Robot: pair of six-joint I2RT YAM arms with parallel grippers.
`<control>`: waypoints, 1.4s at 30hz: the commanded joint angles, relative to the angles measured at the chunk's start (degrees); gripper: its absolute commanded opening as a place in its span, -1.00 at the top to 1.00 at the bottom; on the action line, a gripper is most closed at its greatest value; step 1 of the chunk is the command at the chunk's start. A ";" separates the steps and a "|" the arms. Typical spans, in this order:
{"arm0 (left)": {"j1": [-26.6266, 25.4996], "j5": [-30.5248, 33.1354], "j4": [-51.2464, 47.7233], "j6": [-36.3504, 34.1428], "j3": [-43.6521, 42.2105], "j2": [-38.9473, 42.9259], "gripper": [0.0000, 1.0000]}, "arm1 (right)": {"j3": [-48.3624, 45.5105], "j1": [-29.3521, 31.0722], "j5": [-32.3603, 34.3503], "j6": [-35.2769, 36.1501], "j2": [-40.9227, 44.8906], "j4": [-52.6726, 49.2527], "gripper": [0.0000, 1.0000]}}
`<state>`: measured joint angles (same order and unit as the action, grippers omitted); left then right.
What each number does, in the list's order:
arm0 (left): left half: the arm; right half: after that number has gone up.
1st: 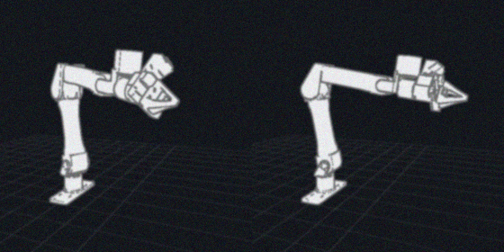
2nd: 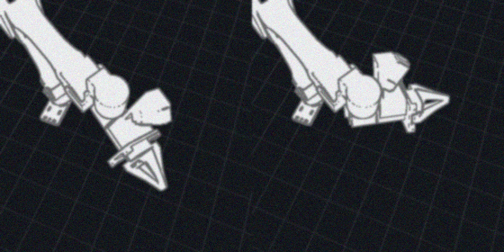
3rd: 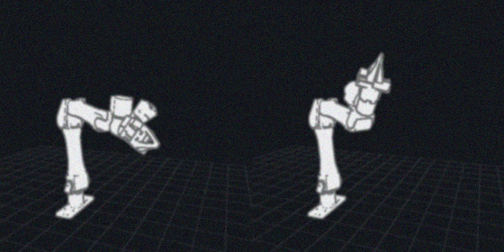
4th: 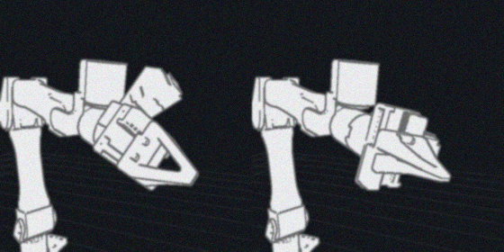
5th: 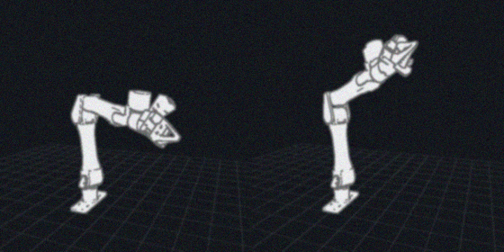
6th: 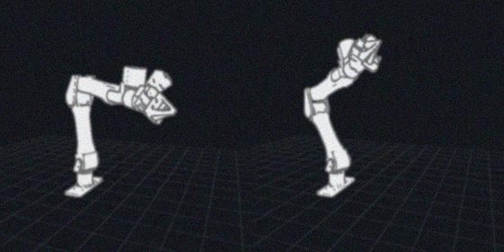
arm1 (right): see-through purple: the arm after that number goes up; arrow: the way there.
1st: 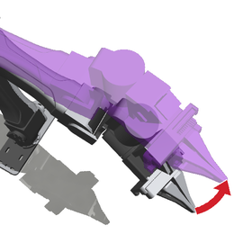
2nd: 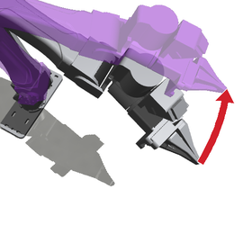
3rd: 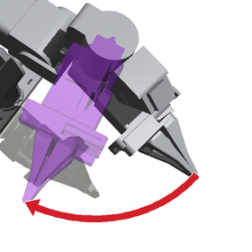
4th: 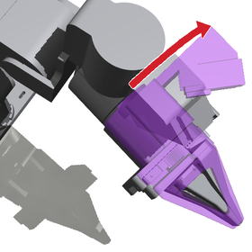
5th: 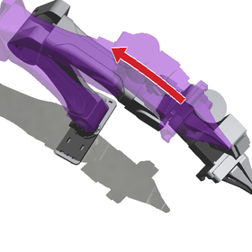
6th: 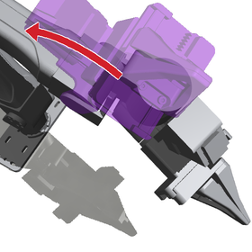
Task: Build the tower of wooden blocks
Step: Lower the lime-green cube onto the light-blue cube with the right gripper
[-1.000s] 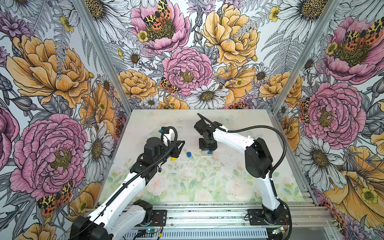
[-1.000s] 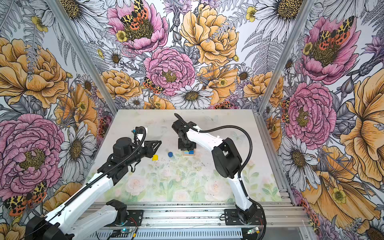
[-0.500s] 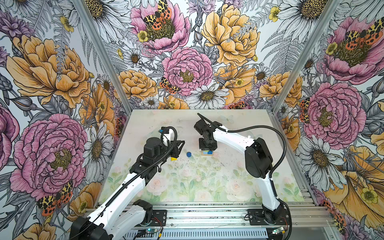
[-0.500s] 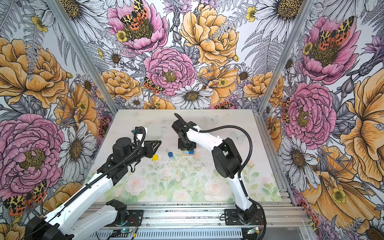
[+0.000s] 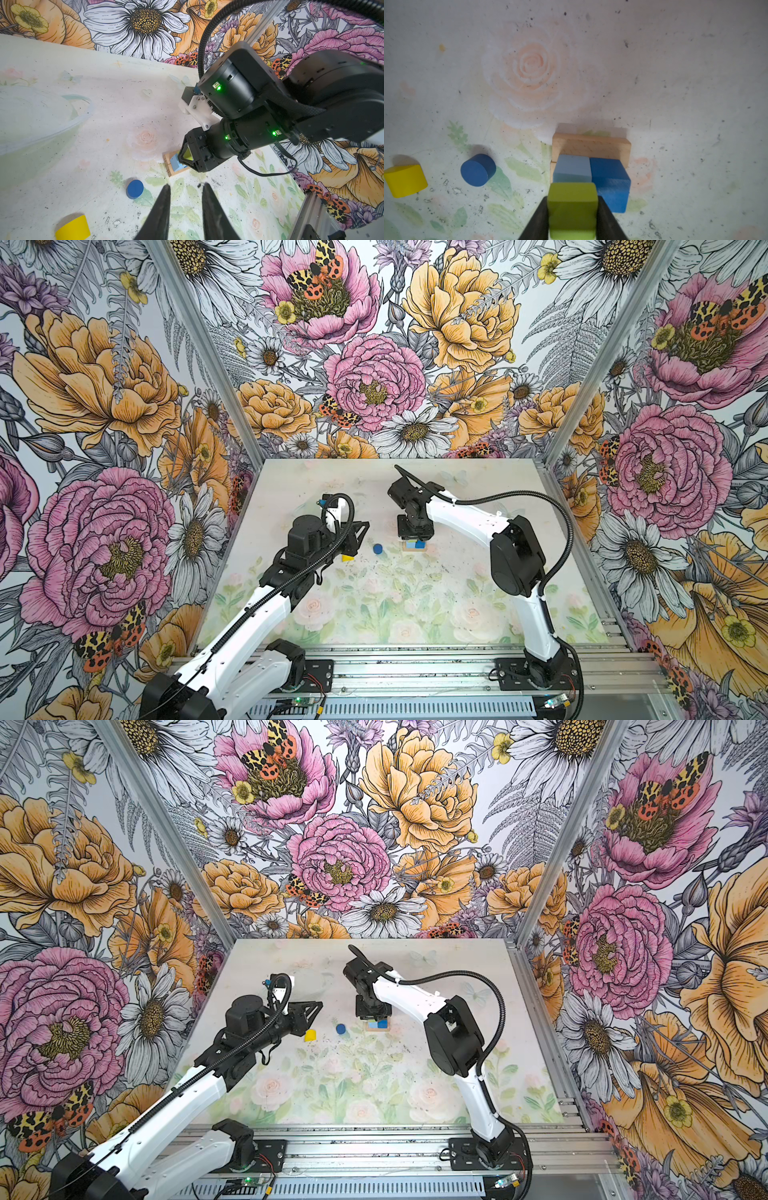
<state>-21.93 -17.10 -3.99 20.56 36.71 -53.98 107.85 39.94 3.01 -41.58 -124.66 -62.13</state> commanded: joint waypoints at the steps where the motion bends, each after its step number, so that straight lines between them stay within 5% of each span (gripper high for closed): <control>1: 0.25 1.39 1.28 -0.96 -0.76 1.08 0.44 | 1.57 0.22 0.51 -0.88 -1.31 0.08 0.26; 14: 0.18 1.49 1.31 -0.96 -0.76 1.18 0.44 | 1.40 0.20 0.51 -1.04 -1.03 -0.02 0.23; 24: 0.14 1.66 1.29 -0.96 -0.81 1.24 0.44 | 1.29 0.24 0.78 -1.30 -0.94 -0.01 0.45; 42: 0.22 1.86 1.27 -1.12 -1.03 1.41 0.44 | 1.31 0.31 1.50 -2.70 -0.69 0.02 0.49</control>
<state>-21.93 -16.86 -3.99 20.56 36.62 -53.58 107.85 39.94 3.27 -43.07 -125.08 -62.11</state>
